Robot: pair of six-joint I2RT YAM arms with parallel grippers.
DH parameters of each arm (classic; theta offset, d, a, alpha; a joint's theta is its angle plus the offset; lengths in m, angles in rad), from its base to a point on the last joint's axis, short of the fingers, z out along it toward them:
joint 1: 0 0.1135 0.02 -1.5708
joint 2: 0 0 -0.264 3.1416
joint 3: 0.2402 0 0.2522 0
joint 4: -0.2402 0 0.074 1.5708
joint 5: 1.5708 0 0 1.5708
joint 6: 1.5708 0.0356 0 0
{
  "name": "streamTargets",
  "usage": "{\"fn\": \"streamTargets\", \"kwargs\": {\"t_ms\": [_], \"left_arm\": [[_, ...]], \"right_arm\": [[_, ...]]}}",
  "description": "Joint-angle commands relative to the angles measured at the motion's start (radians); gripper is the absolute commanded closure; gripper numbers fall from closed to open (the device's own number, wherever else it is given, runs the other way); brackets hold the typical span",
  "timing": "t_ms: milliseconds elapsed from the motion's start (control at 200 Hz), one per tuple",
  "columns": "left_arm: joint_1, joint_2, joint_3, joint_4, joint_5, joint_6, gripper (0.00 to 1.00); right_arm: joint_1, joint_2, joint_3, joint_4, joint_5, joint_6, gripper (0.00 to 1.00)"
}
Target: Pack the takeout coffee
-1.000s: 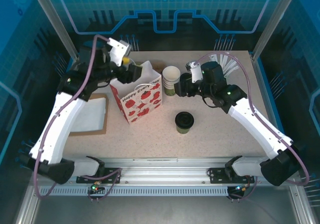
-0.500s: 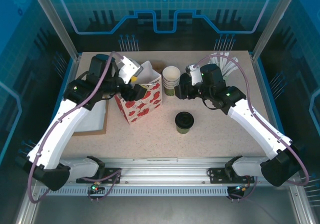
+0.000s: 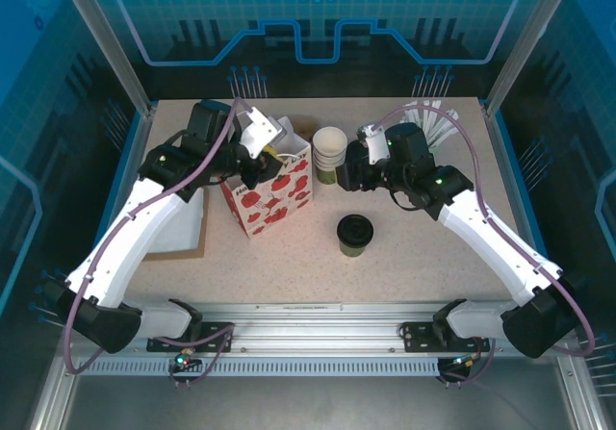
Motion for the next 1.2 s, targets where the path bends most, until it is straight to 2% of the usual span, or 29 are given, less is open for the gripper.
{"fn": "streamTargets", "kwargs": {"t_ms": [0, 125, 440, 505, 675, 760, 895, 1020, 1196], "left_arm": [[-0.007, 0.025, -0.015, 0.046, -0.016, 0.057, 0.79], [-0.007, 0.052, -0.011, 0.062, -0.025, 0.076, 0.87], [-0.008, 0.073, -0.002, 0.081, -0.024, 0.093, 0.88], [-0.007, 0.063, -0.001, 0.08, -0.023, 0.088, 0.82], [-0.007, -0.005, -0.009, 0.086, 0.005, 0.028, 0.44], [-0.007, -0.042, -0.009, 0.102, 0.034, -0.052, 0.32], [-0.011, -0.088, -0.013, 0.134, 0.095, -0.233, 0.3], [-0.045, -0.119, -0.029, 0.148, 0.109, -0.391, 0.36], [-0.17, -0.159, -0.056, 0.112, 0.058, -0.46, 0.36]], "right_arm": [[0.011, 0.005, 0.0, -0.013, 0.005, -0.016, 0.32], [0.013, 0.007, -0.007, -0.011, 0.005, -0.014, 0.32], [0.013, 0.002, -0.049, -0.025, 0.0, -0.01, 0.32], [0.013, -0.003, -0.067, -0.041, 0.005, -0.015, 0.32], [-0.005, -0.049, -0.147, -0.096, -0.011, -0.025, 0.3], [-0.035, -0.081, -0.199, -0.106, -0.086, -0.016, 0.27], [-0.136, -0.111, -0.28, -0.096, -0.248, 0.014, 0.19], [-0.207, -0.085, -0.368, -0.032, -0.377, 0.042, 0.18], [-0.228, 0.005, -0.416, 0.043, -0.465, 0.066, 0.18]]}}
